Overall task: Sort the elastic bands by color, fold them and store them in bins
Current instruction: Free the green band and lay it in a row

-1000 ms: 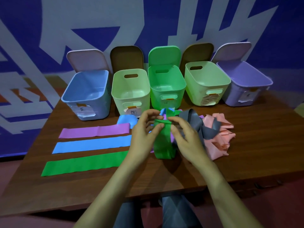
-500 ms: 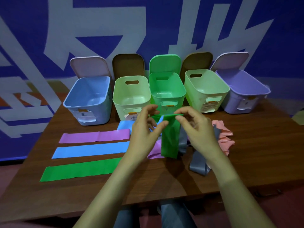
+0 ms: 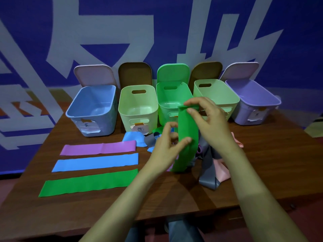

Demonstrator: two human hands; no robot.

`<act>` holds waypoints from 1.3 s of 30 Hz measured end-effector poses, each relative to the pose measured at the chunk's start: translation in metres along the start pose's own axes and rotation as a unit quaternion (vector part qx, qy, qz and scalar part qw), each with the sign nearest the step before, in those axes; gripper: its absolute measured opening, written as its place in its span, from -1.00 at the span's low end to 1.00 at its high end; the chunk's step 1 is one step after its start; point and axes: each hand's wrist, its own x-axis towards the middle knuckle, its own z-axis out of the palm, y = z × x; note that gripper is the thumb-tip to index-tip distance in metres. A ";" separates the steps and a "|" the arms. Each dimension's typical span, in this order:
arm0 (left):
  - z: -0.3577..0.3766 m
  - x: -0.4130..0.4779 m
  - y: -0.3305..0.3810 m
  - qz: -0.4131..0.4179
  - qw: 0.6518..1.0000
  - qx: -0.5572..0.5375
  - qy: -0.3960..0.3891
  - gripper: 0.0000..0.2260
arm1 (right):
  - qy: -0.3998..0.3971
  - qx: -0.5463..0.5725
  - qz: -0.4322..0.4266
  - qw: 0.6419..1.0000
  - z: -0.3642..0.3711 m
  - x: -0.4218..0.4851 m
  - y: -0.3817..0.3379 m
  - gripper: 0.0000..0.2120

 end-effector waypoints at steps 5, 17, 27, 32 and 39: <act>-0.001 -0.008 -0.038 -0.086 0.991 0.084 -0.054 -0.75 | 0.052 0.012 0.021 0.998 0.007 0.015 0.009 -0.83; -0.071 -0.011 -0.045 -0.149 0.979 0.134 0.023 -0.80 | 0.126 -0.022 0.120 0.985 0.012 0.022 0.035 -0.90; -0.179 -0.052 -0.019 -0.237 0.961 0.140 0.021 -0.84 | 0.044 -0.015 0.216 0.975 0.063 -0.029 0.059 -0.90; -0.228 -0.089 -0.034 -0.286 0.942 0.097 0.143 -0.81 | 0.011 -0.018 0.252 0.967 0.106 -0.058 0.053 -0.90; -0.265 -0.118 -0.068 -0.245 0.873 0.083 0.415 -0.77 | -0.121 -0.036 0.257 0.958 0.150 -0.090 0.034 -0.72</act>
